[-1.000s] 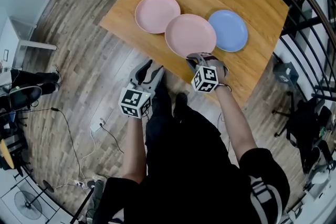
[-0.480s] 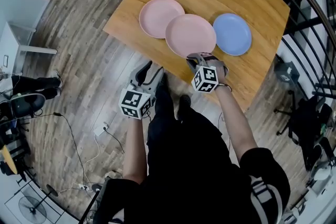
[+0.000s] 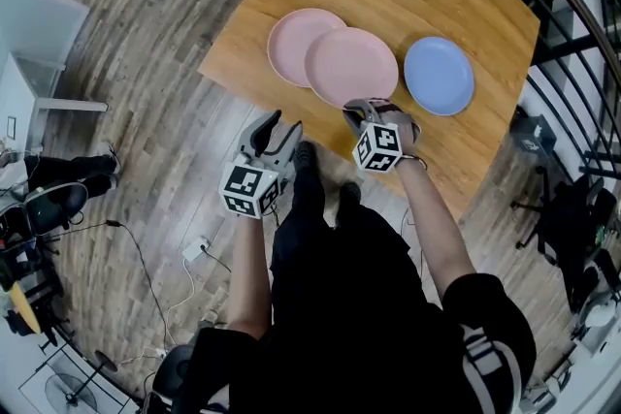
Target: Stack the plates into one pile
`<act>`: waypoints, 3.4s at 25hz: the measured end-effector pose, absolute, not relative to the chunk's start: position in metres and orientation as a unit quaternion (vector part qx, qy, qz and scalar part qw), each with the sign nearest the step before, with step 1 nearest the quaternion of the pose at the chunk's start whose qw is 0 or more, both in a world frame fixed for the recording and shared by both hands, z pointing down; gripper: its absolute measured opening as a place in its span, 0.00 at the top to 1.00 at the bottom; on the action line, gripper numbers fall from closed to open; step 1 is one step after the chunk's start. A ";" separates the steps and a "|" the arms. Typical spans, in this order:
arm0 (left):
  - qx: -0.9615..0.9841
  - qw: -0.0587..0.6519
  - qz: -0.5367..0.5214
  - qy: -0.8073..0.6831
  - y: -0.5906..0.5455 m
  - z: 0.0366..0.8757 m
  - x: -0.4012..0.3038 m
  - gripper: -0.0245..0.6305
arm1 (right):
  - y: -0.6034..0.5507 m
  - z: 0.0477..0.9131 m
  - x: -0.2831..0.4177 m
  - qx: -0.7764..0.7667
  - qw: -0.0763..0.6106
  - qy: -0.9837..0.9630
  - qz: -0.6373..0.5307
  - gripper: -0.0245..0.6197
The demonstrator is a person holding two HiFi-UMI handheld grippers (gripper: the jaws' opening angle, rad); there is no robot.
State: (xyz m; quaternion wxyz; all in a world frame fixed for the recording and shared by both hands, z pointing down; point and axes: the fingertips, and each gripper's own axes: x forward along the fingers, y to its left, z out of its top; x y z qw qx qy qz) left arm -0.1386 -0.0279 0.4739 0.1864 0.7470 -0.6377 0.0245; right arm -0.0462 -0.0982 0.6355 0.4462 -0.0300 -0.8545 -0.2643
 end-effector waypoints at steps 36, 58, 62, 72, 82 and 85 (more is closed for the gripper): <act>0.751 0.205 0.028 -0.627 -0.072 0.495 -0.241 0.67 | -0.123 0.667 -0.153 -0.051 0.460 -0.851 -0.250 0.92; 0.766 0.207 0.039 -0.607 -0.088 0.503 -0.272 0.67 | -0.131 0.694 -0.172 -0.034 0.481 -0.846 -0.225 0.87; 0.770 0.205 0.037 -0.603 -0.094 0.502 -0.276 0.67 | -0.133 0.697 -0.171 -0.036 0.491 -0.843 -0.217 0.83; 0.778 0.206 0.034 -0.593 -0.097 0.503 -0.279 0.67 | -0.130 0.696 -0.174 -0.029 0.490 -0.848 -0.199 0.73; 0.788 0.195 0.037 -0.583 -0.101 0.493 -0.270 0.67 | -0.133 0.677 -0.168 0.005 0.466 -0.867 -0.174 0.71; 0.792 0.192 0.039 -0.578 -0.104 0.489 -0.262 0.67 | -0.135 0.669 -0.161 0.018 0.458 -0.874 -0.163 0.72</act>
